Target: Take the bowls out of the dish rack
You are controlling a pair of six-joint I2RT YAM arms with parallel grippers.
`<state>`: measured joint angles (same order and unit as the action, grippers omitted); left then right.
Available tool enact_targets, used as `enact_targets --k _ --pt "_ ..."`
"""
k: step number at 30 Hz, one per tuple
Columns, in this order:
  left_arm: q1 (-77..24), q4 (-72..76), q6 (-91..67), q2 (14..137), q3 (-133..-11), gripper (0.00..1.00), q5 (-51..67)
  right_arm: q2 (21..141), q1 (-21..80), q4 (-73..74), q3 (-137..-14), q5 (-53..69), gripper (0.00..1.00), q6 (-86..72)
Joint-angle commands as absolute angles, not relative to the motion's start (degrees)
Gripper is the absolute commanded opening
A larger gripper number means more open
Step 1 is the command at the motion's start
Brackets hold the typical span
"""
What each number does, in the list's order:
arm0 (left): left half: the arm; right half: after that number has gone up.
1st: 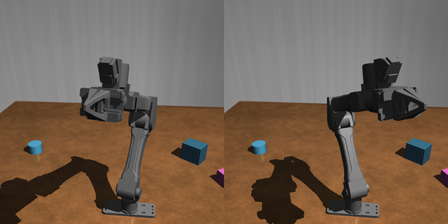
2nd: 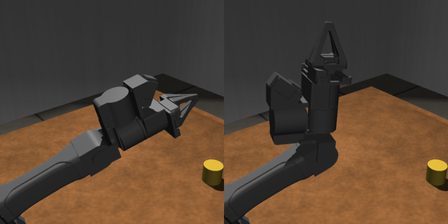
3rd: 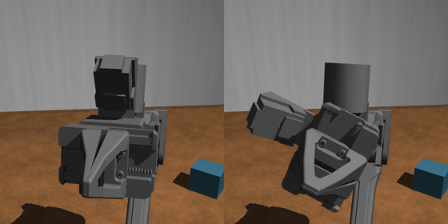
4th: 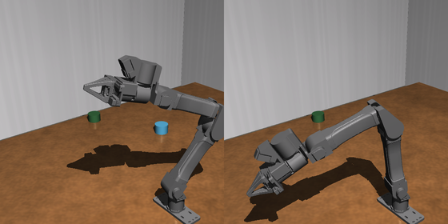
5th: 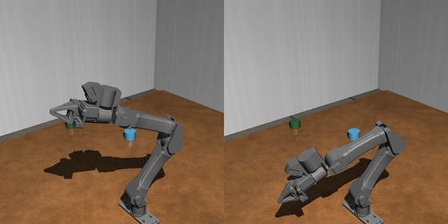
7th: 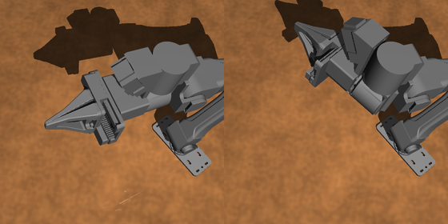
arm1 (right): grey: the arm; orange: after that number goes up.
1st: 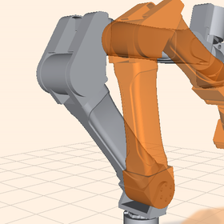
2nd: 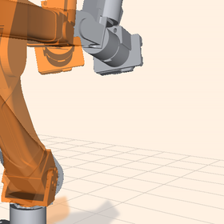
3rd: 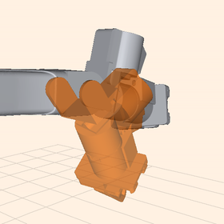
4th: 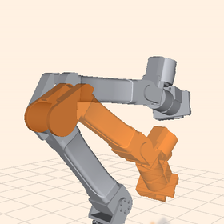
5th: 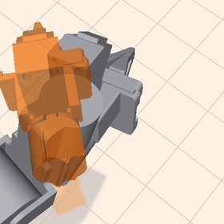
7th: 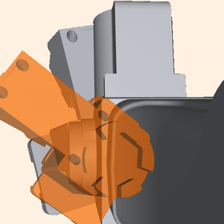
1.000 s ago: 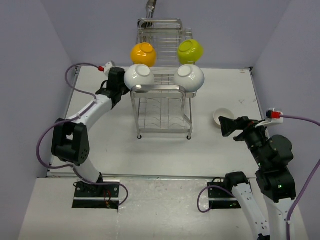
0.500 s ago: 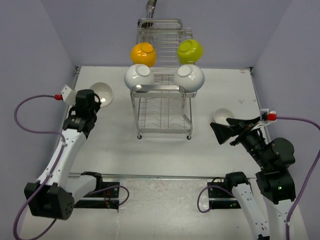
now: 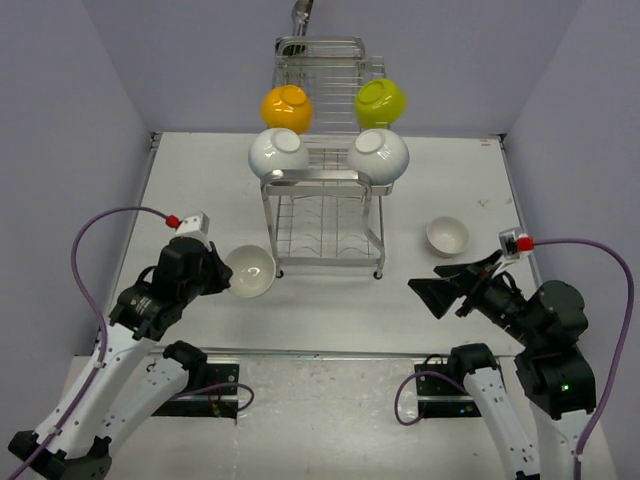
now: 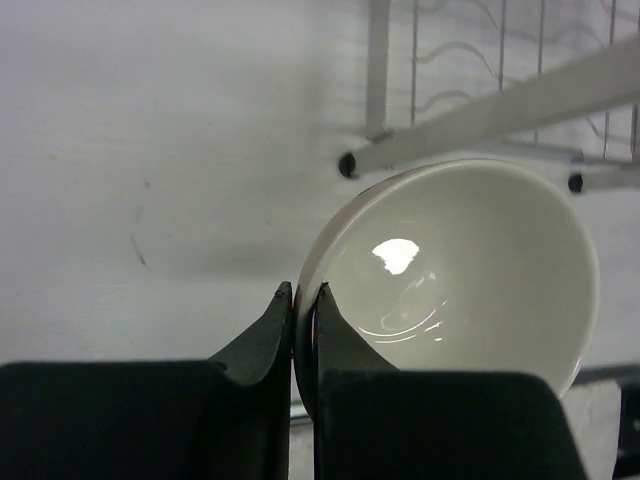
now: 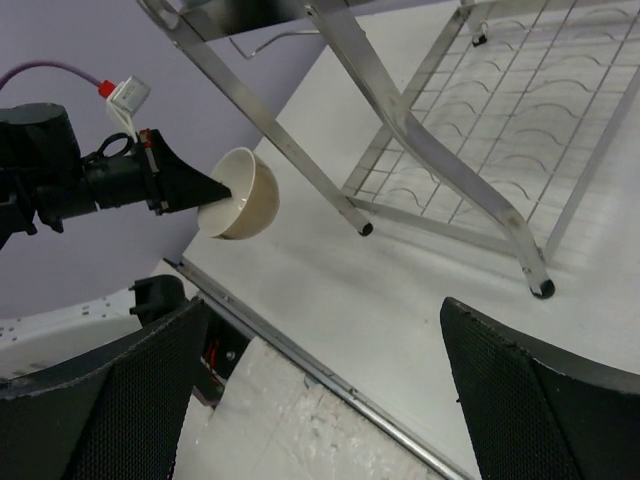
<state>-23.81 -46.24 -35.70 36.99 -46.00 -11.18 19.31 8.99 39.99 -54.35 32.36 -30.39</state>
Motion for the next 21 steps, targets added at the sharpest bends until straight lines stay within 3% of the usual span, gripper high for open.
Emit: enact_targets --k 1,3,6,7,10,13,19,21 --pt "-28.81 -47.64 -33.93 36.38 -46.15 0.00 -0.73 19.25 9.05 47.45 -58.09 32.35 0.99 -28.75" --pt "-31.10 -47.64 -34.27 37.52 -45.44 0.00 -0.35 19.68 9.05 50.34 -59.23 31.29 0.99 -27.69" --pt "-42.58 -46.15 -39.18 44.17 -44.65 0.00 -5.24 22.49 9.05 53.16 -60.47 30.67 0.99 -25.23" --pt "-54.72 -46.06 -42.07 46.47 -46.13 0.00 -14.24 23.20 9.05 53.61 -60.64 29.28 0.99 -24.27" --pt "-76.82 -50.42 -55.34 58.64 -54.79 0.00 -32.44 24.52 9.23 54.58 -60.82 27.61 0.99 -23.03" --pt "-80.41 -60.20 -66.25 66.35 -62.66 0.00 -40.58 23.73 9.32 55.90 -62.05 26.99 0.99 -21.80" --pt "-80.42 -52.74 -66.09 65.04 -61.88 0.00 -41.04 26.09 11.07 57.13 -61.53 27.25 0.99 -19.96" --pt "-80.51 -48.09 -66.09 65.65 -60.65 0.00 -40.96 30.38 13.79 57.04 -60.56 21.73 0.99 -19.86"
